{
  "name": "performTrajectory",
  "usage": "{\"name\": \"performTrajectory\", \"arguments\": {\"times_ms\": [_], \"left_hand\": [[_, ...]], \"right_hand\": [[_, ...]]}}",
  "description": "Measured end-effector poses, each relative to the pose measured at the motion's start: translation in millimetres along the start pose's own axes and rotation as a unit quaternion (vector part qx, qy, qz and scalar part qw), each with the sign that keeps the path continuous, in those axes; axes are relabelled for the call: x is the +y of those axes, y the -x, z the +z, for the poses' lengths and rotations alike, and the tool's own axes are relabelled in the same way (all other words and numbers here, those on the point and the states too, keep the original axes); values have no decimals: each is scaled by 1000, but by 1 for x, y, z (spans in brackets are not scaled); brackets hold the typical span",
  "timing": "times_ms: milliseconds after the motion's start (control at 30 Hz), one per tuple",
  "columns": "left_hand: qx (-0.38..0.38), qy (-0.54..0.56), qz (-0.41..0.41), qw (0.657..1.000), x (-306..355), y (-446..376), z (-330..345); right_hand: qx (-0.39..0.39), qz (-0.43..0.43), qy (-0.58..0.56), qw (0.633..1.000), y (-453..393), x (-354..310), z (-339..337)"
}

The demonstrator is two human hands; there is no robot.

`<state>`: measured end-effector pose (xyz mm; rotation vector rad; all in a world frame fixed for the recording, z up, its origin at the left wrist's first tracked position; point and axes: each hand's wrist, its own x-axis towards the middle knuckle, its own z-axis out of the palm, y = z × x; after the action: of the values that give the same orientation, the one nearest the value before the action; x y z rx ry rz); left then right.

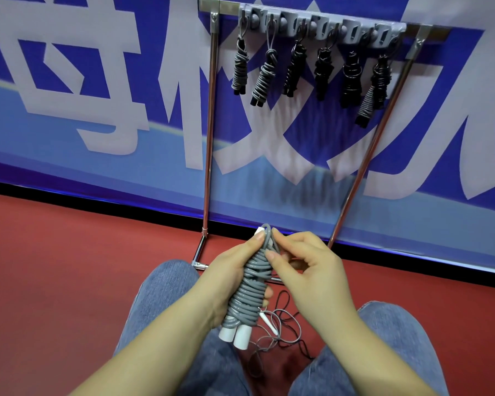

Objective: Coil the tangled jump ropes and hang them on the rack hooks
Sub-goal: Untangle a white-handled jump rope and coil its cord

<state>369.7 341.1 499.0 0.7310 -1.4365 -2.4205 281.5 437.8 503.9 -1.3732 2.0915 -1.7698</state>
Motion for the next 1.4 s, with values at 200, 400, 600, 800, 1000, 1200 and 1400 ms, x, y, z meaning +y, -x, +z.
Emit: {"name": "performTrajectory", "arguments": {"times_ms": [200, 400, 600, 800, 1000, 1200, 1400], "left_hand": [[21, -5, -1, 1000, -2, 1, 3], [103, -96, 136, 981, -5, 0, 3], [207, -408, 227, 859, -4, -6, -2], [217, -433, 242, 841, -4, -3, 5], [175, -343, 254, 887, -12, -9, 0], [169, -280, 257, 910, -14, -8, 2], [167, -250, 248, 921, -6, -10, 6]], "right_hand": [[-51, 5, -3, 999, 2, 1, 0], [-16, 120, -149, 981, 1, 0, 0], [53, 195, -260, 944, -4, -8, 7], [121, 215, -274, 930, -8, -5, 16], [149, 210, -247, 934, -4, 3, 20], [129, 273, -328, 895, -13, 3, 21], [90, 265, -320, 905, -34, 2, 6]]}}
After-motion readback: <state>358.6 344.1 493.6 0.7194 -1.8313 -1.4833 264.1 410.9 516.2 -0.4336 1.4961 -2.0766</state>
